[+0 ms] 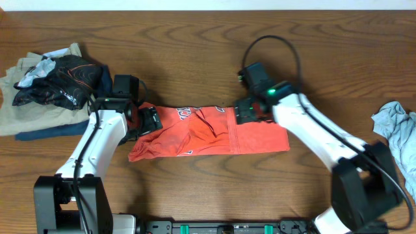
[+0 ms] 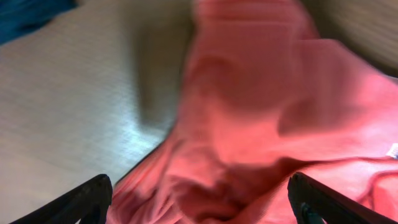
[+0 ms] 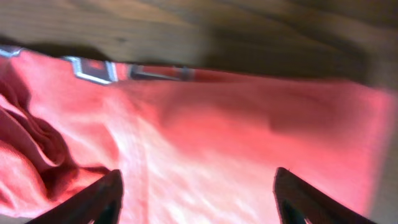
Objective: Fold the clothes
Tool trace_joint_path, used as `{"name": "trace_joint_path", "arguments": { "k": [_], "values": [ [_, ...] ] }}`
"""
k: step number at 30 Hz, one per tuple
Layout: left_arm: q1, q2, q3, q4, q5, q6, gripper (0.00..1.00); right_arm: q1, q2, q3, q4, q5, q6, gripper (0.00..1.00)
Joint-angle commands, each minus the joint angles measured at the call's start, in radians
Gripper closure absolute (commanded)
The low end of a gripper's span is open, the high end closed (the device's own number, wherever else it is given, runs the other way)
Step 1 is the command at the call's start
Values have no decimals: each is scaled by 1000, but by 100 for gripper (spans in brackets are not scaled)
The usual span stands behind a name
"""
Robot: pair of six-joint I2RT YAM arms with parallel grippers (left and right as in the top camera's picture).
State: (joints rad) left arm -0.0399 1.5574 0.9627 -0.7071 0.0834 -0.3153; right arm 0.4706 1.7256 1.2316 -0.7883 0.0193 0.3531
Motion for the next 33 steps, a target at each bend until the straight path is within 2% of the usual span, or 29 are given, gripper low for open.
{"name": "trace_joint_path", "arguments": {
  "k": [1,4,10,13,15,16,18,19,21,23,27,33],
  "values": [
    [5,44,10,14,110,139,8,-45,-68,16,-61,25,-10,16],
    [5,98,10,24,152,185,8,-73,-80,16,-127,26,-10,14],
    [5,228,10,25,153,188,9,-94,-80,16,-180,27,-11,14],
    [5,268,9,21,172,188,18,-95,-80,16,-184,41,-10,15],
    [5,277,9,15,204,188,32,-100,-80,16,-188,68,-10,15],
    [5,277,9,13,217,188,42,-105,-80,16,-192,87,-10,15],
    [5,277,10,11,220,188,69,-119,-80,16,-197,113,-10,15],
    [5,276,10,10,219,188,78,-129,-80,16,-200,120,-10,15],
    [10,274,13,8,218,188,87,-152,-80,16,-208,128,-10,15],
    [22,268,24,-3,199,175,89,-183,-80,16,-216,135,-11,14],
    [67,248,83,-76,69,107,90,-251,-80,16,-229,135,-34,14],
    [158,224,257,-256,-59,70,91,-333,-80,16,-235,135,-48,13]
  ]
}}
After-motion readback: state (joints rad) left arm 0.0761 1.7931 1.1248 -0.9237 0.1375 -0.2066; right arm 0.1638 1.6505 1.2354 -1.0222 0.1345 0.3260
